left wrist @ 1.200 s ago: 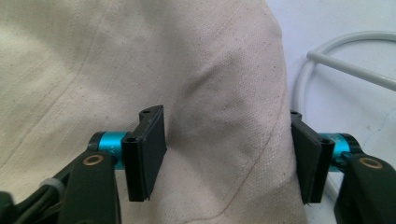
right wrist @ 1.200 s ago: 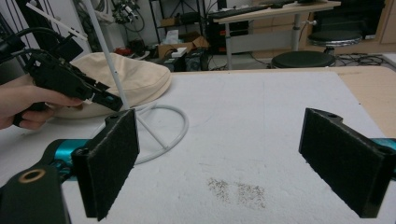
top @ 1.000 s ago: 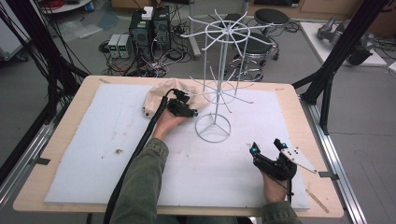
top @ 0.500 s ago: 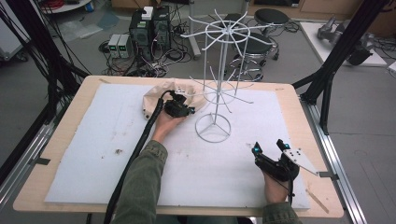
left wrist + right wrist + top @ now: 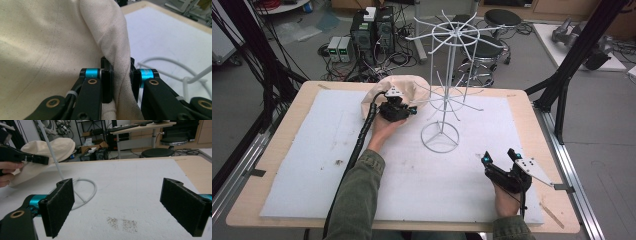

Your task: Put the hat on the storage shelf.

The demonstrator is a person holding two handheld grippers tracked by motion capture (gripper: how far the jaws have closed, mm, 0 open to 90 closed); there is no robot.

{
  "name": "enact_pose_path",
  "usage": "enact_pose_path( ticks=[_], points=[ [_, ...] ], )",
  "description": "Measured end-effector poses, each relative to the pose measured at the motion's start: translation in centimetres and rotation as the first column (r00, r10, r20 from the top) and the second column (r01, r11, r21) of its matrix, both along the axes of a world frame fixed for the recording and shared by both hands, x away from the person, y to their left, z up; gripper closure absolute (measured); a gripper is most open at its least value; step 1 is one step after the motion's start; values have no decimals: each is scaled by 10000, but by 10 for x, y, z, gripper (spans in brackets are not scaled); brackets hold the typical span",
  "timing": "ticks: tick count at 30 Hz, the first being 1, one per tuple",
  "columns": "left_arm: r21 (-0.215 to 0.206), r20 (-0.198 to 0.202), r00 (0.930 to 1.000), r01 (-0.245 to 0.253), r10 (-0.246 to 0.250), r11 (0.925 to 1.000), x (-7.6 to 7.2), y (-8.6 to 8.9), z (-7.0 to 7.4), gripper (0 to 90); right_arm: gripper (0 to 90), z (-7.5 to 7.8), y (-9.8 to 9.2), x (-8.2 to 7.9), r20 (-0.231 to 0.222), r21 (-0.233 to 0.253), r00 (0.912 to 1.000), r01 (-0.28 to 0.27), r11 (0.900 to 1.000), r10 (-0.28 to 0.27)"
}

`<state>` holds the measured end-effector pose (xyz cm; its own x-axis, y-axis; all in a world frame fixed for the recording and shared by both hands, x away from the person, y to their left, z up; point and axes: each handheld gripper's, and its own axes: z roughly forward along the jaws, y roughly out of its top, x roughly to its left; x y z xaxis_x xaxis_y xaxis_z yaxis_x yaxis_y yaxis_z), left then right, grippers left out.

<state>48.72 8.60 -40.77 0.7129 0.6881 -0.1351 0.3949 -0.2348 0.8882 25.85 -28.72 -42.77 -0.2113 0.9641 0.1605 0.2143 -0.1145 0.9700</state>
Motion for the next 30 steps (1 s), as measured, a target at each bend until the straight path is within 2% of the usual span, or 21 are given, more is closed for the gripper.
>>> enact_pose_path(
  ticks=[3,9,15,20,23,30],
  points=[
    [-284,227,9997,-82,88,9996,-5,9,8,785,113,0,0,1,44,-17,10000,-48,10000,48],
    [-1008,935,9952,-210,304,9947,-15,24,22,785,113,0,1,1,-27,24,10000,-78,10000,79],
    [-1439,1254,9916,-146,328,9895,-19,38,30,785,113,0,2,1,-14,-2,10000,-56,10000,56],
    [-1989,1500,9886,165,138,9799,-22,48,37,785,113,0,2,1,-15,-2,10000,-70,10000,70],
    [-2234,1764,9843,454,-54,9737,-27,53,44,784,113,0,2,0,-31,14,10000,-70,10000,70],
    [-2585,2480,9687,550,113,9645,-41,67,64,782,113,0,3,1,-19,-2,9999,-111,9999,111]
  ],
)
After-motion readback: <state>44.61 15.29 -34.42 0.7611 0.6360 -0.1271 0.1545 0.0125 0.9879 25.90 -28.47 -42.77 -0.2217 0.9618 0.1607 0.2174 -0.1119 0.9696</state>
